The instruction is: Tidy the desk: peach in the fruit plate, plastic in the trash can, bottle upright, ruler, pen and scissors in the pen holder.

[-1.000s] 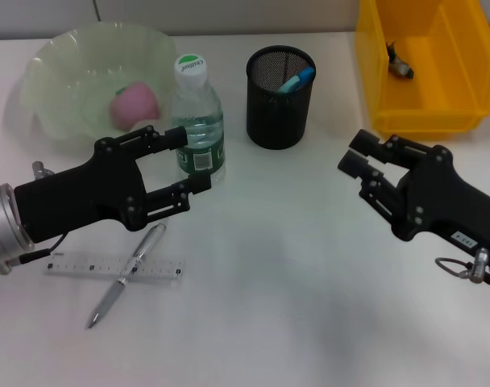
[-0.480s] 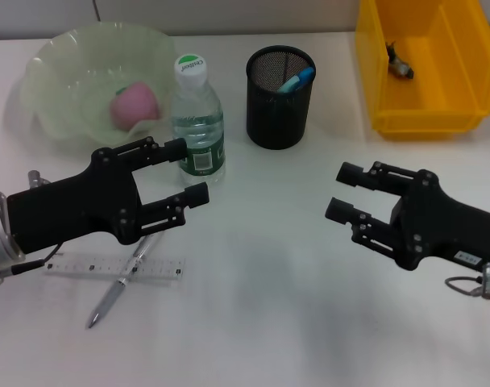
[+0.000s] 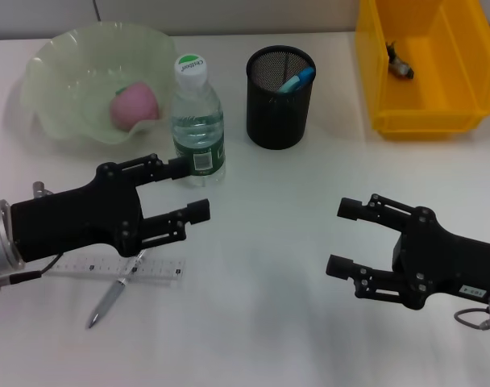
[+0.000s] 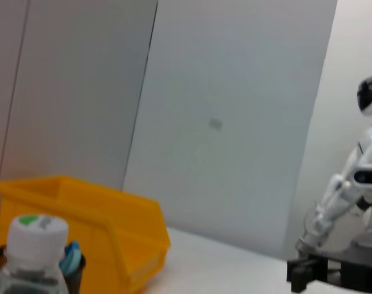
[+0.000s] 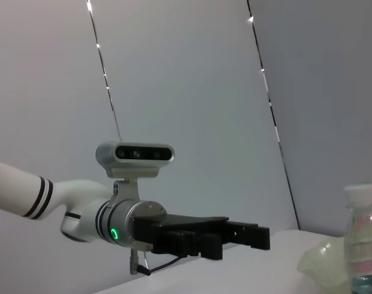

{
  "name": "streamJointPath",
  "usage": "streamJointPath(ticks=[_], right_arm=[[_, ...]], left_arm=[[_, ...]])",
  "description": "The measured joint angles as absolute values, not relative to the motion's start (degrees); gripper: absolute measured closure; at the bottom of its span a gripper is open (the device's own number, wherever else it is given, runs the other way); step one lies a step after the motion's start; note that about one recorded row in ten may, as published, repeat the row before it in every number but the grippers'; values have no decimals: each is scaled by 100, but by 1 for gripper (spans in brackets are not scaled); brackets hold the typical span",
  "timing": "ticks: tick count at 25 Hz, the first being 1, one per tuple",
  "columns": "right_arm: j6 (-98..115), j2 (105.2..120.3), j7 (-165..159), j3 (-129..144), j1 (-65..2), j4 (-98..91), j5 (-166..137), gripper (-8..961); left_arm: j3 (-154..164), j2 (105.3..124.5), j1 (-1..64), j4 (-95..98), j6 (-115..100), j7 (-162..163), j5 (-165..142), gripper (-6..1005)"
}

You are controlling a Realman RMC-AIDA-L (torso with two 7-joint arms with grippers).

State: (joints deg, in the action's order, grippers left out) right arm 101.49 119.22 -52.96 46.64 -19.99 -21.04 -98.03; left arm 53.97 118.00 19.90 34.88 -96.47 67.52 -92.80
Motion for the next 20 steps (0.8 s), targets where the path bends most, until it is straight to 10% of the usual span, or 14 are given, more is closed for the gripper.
streamJointPath(ticks=[20], right_arm=[[10064, 11937, -5170, 4270, -1734, -1689, -9725, 148]], left_arm=[[6065, 11841, 2164, 6768, -9697, 9079, -11691, 308]])
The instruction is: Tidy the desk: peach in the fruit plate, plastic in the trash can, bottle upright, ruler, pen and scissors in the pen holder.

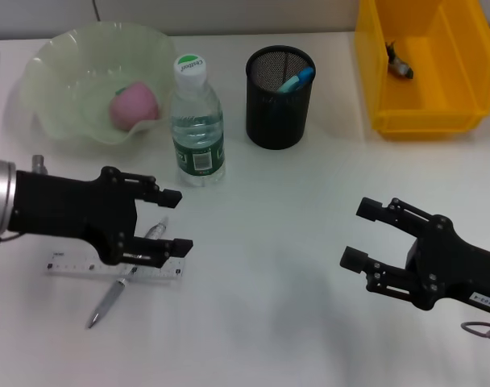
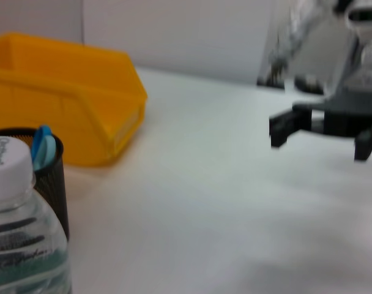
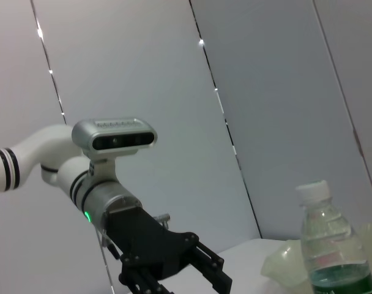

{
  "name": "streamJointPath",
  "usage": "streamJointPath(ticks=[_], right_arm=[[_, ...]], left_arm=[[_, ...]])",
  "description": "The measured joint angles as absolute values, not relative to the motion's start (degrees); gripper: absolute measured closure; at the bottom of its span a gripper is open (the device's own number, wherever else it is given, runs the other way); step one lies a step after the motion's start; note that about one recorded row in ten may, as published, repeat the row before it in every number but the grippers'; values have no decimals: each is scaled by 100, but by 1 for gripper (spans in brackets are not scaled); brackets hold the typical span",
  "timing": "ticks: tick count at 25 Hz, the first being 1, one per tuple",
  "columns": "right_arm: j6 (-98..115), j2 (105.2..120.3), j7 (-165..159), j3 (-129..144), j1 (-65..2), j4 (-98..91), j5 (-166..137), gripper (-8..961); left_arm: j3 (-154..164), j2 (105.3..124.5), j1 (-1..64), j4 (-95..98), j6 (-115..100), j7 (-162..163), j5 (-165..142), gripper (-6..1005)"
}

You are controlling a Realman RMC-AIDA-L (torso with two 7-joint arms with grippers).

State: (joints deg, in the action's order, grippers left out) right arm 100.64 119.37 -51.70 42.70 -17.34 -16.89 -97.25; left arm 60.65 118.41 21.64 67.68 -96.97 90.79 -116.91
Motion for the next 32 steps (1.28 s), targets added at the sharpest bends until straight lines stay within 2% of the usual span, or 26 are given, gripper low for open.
streamJointPath(ticks=[9, 32], right_arm=[[9937, 11937, -5001, 4263, -1794, -1408, -9719, 148], [9653, 11946, -5001, 4262, -2062, -1230, -9712, 147]], left_arm=[[6945, 11859, 2155, 7959, -9755, 9884, -11889, 309], [8300, 11883, 2525, 8149, -9098, 10789, -13462, 323]])
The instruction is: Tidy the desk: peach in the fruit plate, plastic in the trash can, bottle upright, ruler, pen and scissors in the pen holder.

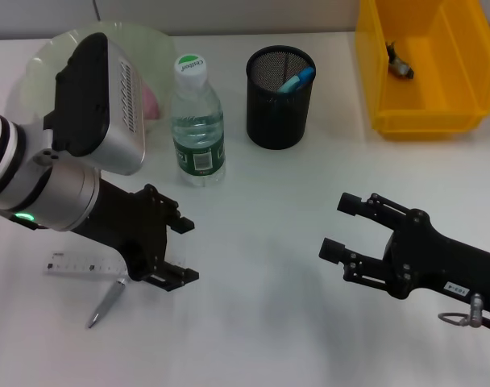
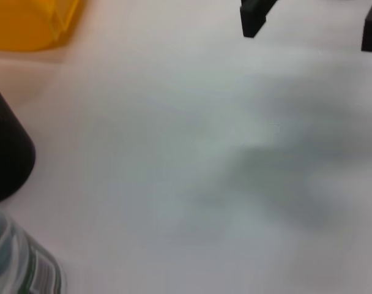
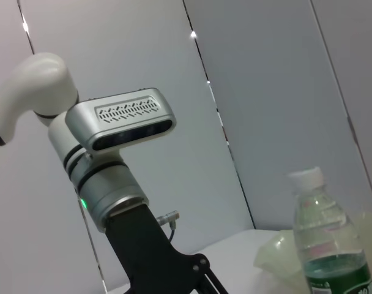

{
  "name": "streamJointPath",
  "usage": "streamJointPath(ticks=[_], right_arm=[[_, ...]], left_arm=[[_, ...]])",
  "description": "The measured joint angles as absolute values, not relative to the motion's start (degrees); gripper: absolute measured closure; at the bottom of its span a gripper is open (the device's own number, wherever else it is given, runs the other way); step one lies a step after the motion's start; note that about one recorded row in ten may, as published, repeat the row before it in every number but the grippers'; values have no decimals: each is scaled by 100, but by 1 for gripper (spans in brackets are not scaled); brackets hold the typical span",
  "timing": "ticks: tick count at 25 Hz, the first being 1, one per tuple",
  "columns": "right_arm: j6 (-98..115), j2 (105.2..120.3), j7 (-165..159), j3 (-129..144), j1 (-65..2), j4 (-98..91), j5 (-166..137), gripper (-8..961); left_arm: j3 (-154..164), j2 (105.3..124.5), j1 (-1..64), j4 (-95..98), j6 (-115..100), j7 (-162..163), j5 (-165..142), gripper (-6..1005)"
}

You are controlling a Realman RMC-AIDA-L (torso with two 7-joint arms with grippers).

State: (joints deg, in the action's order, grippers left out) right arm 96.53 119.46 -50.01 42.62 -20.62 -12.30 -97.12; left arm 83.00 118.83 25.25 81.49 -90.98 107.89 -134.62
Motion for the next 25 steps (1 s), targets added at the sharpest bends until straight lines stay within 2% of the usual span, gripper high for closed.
streamJointPath(ticks=[25], right_arm=[[9561, 11962, -5001, 4263, -2167, -1177, -9712, 146]], left_arm=[[8879, 11888, 2454, 7860, -8572, 10813, -13953, 339]])
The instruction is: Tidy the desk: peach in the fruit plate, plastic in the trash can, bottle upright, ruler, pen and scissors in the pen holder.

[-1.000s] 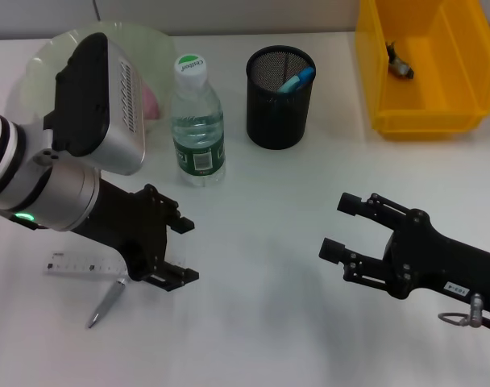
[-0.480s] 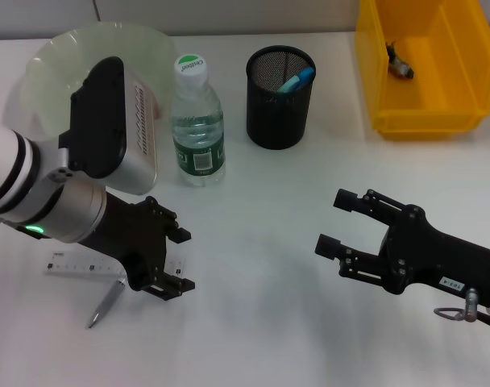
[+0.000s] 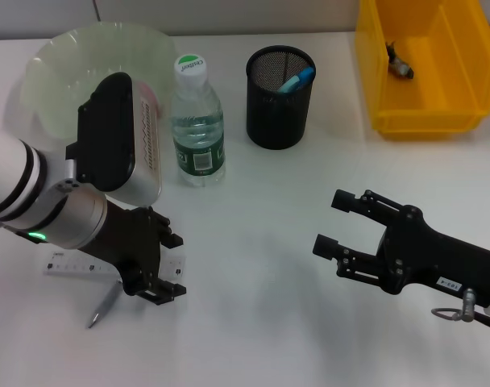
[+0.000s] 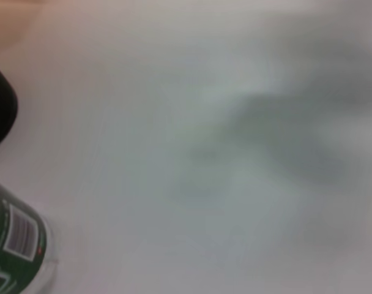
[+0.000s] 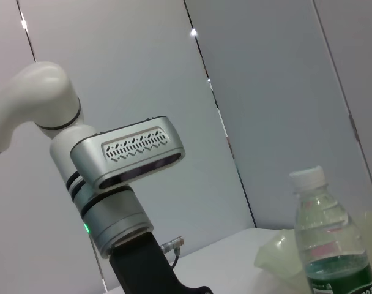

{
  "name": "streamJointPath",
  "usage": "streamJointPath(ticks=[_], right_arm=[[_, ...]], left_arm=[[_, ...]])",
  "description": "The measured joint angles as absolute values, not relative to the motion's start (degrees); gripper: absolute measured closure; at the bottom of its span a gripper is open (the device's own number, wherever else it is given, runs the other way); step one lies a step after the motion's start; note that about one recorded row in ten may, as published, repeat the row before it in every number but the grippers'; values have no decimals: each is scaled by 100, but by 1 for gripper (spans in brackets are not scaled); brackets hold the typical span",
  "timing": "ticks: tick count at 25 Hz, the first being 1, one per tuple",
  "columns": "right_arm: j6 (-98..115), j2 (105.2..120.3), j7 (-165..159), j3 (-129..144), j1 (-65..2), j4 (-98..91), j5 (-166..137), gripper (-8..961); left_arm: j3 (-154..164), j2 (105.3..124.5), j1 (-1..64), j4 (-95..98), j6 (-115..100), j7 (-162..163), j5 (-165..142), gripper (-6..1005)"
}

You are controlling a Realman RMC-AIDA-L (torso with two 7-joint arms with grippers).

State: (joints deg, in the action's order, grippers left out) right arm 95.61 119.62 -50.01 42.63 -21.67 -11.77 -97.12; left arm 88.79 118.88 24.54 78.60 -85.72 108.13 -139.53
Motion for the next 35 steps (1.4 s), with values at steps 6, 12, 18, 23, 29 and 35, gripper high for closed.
streamJointPath(ticks=[6, 12, 18, 23, 29, 35], right_arm=[[9515, 11962, -5002, 4262, -2196, -1085, -9685, 146], [9515, 11962, -5001, 4262, -2206, -1073, -9674, 145], [9515, 11961, -5001, 4262, -2206, -1063, -9670, 145], [9468, 11961, -5001, 4262, -2209, -1063, -9668, 145], [9449, 11961, -5001, 4268, -2256, -1063, -9668, 145], [9441, 11956, -5001, 4266, -2267, -1063, -9667, 144]], left_arm=[[8881, 11882, 2400, 7903, -8562, 10846, -14010, 342], [8923, 11890, 2415, 7860, -8439, 10816, -14019, 346], [8938, 11892, 2415, 7857, -8368, 10796, -14019, 350], [8951, 11892, 2427, 7857, -8357, 10796, -14010, 353], [9087, 11891, 2437, 7857, -8353, 10830, -14084, 356], [9090, 11891, 2438, 7849, -8324, 10817, -14096, 360]])
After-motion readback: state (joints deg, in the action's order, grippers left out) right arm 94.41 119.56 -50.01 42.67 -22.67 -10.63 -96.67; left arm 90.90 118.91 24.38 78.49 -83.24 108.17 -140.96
